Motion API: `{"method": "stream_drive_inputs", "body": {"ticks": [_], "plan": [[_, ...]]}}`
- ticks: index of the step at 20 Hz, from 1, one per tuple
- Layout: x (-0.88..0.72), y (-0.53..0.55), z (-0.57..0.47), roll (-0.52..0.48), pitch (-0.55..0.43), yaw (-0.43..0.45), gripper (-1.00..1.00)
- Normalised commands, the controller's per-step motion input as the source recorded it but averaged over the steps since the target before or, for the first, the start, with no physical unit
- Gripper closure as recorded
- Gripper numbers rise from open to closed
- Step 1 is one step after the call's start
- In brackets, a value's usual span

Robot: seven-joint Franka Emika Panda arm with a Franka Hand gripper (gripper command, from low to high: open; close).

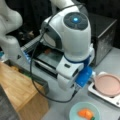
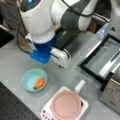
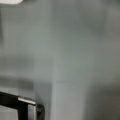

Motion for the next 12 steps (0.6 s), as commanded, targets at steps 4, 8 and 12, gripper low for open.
{"method": "stream_drive_inputs", "body": {"ticks": [4, 8, 12], "plan": [[-0.65, 0.21, -0.13, -0.151, -0.236, -0.06, -1.0], [-0.65, 0.24, -0.03, -0.157, -0.227, -0.069, -1.0], [-0.54, 0.2, -0.09, -0.188, -0.255, -0.078, -1.0]]}}
